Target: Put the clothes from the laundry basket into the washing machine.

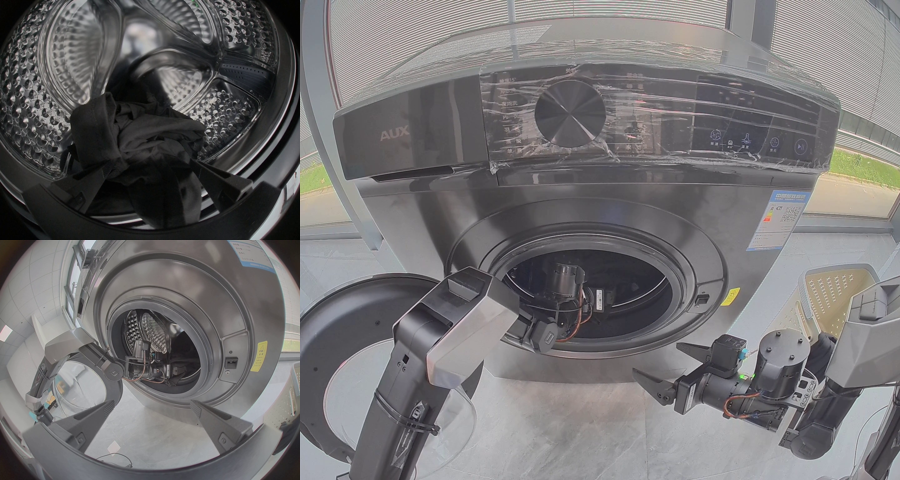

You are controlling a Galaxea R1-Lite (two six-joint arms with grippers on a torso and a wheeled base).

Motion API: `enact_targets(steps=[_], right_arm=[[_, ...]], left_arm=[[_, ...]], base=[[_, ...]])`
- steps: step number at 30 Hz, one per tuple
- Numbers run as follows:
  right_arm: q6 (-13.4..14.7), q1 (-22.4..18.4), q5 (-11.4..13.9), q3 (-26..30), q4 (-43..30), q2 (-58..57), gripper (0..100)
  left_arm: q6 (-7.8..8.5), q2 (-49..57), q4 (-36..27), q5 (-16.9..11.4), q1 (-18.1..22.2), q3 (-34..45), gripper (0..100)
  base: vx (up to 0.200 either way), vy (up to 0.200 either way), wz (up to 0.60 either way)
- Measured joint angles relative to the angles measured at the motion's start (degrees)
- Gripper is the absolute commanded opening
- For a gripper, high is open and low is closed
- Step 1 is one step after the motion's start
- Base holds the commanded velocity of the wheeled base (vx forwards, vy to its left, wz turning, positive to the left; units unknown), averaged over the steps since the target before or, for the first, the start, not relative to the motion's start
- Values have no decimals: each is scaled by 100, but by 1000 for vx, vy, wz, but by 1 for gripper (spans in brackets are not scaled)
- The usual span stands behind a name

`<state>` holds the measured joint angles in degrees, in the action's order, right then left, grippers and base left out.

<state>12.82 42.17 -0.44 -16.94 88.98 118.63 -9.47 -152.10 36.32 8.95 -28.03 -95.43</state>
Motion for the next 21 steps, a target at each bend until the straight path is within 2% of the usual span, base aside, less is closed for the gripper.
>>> enact_targets(steps=[6,7,15,21], right_arm=[[1,0,1,-2,0,0,100],[1,0,1,-2,0,0,100],[0,0,1,-2,0,1,100],[0,0,1,-2,0,1,100]], left_arm=[[12,-90,13,-6,6,-5,100],[15,-104,17,-9,6,-10,0],[-5,-171,66,-50,6,-99,0],[-62,-208,107,-50,13,-495,0]], base=[[0,0,0],[0,0,0],[0,0,0],[0,0,0]])
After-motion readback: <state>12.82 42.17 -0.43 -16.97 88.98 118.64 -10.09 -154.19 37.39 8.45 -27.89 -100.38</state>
